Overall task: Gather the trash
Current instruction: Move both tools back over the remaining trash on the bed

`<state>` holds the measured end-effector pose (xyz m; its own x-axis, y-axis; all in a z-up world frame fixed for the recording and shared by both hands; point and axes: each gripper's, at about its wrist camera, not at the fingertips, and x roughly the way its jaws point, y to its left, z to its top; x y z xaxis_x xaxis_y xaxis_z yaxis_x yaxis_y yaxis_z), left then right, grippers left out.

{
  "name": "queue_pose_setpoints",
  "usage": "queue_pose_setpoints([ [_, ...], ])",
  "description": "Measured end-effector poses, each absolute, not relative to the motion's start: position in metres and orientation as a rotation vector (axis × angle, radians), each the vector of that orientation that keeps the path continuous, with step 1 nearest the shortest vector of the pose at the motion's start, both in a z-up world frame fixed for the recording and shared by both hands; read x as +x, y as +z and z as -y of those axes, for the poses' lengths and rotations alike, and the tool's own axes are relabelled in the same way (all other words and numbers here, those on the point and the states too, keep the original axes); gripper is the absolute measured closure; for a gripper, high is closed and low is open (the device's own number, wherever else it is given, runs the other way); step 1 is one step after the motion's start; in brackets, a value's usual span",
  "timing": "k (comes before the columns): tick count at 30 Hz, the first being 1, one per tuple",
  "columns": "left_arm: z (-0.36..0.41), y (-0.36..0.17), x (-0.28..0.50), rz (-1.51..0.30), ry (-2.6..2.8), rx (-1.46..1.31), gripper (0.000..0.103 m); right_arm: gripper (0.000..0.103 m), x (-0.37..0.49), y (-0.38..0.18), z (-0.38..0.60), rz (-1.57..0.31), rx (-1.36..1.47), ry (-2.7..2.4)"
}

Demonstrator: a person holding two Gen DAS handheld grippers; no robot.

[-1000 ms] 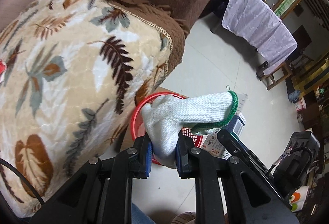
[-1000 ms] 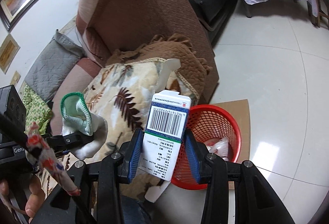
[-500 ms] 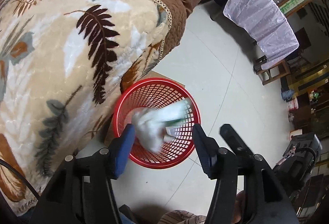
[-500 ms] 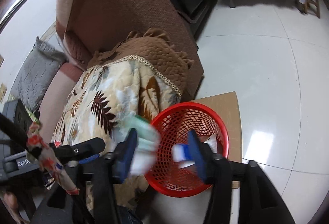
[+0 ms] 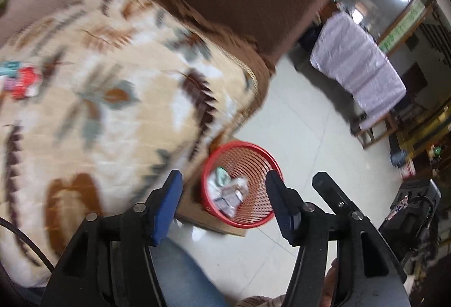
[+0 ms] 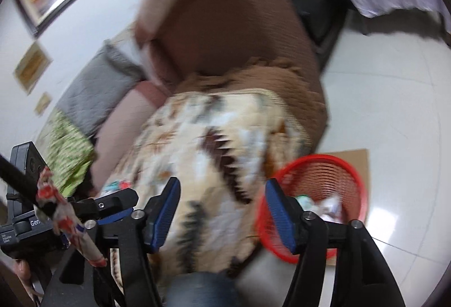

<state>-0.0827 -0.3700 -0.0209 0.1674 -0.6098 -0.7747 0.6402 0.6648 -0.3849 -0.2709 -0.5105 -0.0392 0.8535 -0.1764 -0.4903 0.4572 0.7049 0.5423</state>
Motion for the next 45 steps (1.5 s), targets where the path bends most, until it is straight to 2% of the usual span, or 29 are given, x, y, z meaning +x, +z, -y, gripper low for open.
queue_pose_setpoints([
  [3,0.322,0.001,-0.084,-1.009,-0.83,-0.002,0.042,0.03,-0.253,-0.021,0.475,-0.42,0.652,-0.273],
  [10,0.226,0.033,-0.083,-0.896,-0.71,-0.089,0.039,0.029,-0.216,0.0,0.4,-0.446,0.556,-0.093],
  [24,0.074,0.054,-0.056,-0.752,-0.404,-0.185,0.038,0.027,-0.152,0.018,0.309,-0.493,0.444,0.097],
  [34,0.034,0.049,-0.024,-0.765,-0.352,-0.203,0.038,0.025,-0.099,0.009,0.297,-0.543,0.446,0.145],
  [45,0.049,0.026,0.038,-0.866,-0.411,-0.13,0.037,0.024,-0.032,-0.013,0.302,-0.587,0.457,0.174],
])
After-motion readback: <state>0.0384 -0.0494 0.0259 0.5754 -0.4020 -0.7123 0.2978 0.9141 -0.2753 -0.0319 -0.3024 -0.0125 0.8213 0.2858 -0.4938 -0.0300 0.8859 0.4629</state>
